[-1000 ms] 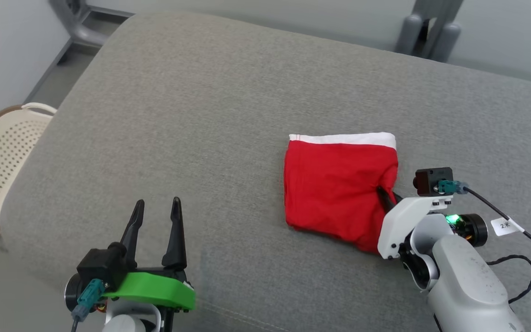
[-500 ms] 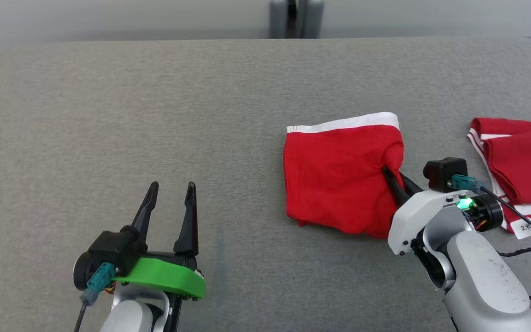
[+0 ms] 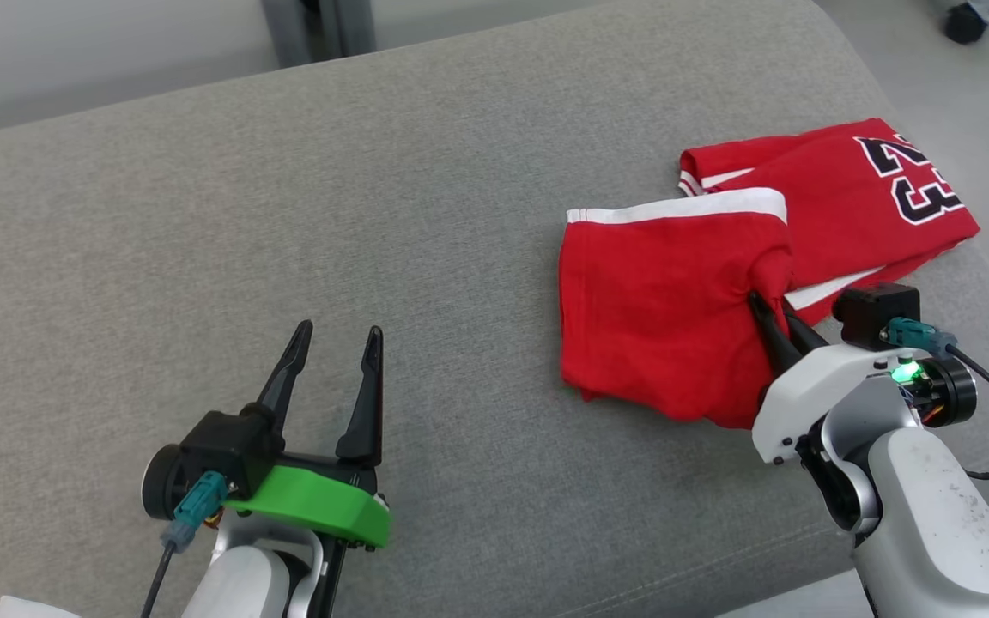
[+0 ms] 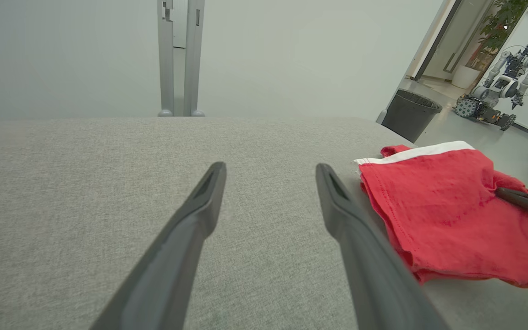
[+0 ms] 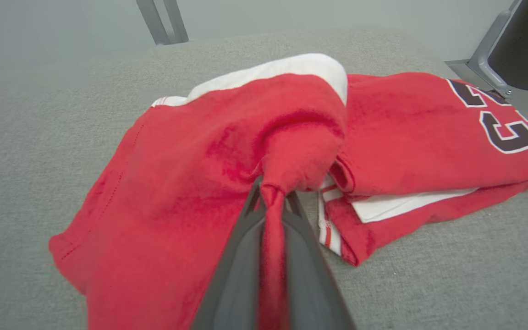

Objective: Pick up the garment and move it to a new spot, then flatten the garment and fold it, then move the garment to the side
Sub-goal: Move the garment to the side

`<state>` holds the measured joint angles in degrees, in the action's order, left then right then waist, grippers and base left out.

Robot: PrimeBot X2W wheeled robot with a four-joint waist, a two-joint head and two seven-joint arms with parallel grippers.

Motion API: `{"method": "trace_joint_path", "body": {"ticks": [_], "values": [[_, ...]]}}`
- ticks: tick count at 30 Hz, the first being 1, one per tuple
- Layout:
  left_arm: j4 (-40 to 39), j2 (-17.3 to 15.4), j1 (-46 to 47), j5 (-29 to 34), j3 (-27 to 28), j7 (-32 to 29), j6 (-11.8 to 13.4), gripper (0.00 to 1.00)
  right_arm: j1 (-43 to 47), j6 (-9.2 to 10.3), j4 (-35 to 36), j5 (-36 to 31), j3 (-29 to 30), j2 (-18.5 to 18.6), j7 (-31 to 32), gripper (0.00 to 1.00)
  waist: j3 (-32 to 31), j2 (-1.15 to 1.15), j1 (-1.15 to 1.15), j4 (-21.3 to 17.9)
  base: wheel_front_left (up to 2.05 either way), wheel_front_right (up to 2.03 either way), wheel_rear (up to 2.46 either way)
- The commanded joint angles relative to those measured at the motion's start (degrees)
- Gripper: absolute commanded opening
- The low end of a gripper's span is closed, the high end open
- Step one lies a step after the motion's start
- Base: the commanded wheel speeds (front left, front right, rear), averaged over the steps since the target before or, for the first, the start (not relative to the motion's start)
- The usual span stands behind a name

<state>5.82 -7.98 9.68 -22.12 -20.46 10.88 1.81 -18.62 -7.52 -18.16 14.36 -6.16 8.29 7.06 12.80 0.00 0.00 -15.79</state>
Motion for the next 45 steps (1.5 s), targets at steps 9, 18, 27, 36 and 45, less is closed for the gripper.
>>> {"method": "trace_joint_path", "body": {"ticks": [9,18,27,36,45], "values": [[-0.5,-1.0,1.1,-0.3,0.0,-0.3,0.6,1.00,-4.4,0.08,-2.3,-1.6,-0.2,2.4,0.3,0.00,1.6,0.00,0.00,0.6,0.00,0.00,0.00],[0.0,-0.4,1.3,-0.8,-0.4,0.4,0.7,1.00,-8.5,0.08,-4.4,-1.7,1.3,12.9,4.8,0.00,2.2,0.00,0.00,5.0,0.00,0.00,0.00],[0.1,-1.1,1.6,-0.6,-0.7,0.5,1.0,1.00,-12.3,0.08,-10.6,-1.4,5.1,19.8,6.4,0.00,3.8,0.00,0.00,8.8,0.00,0.00,0.00],[-0.6,-1.7,1.2,-0.5,-1.0,0.0,1.3,1.00,-14.2,0.08,-18.2,-3.8,12.1,20.9,3.0,0.00,4.5,0.00,0.00,10.6,0.00,0.00,0.00],[-0.9,-2.5,0.3,-0.5,-1.3,-0.7,1.8,1.00,-13.8,0.08,-24.2,-6.8,16.3,17.0,-0.4,1.00,4.2,0.00,0.00,9.9,0.00,0.00,0.00]]}}
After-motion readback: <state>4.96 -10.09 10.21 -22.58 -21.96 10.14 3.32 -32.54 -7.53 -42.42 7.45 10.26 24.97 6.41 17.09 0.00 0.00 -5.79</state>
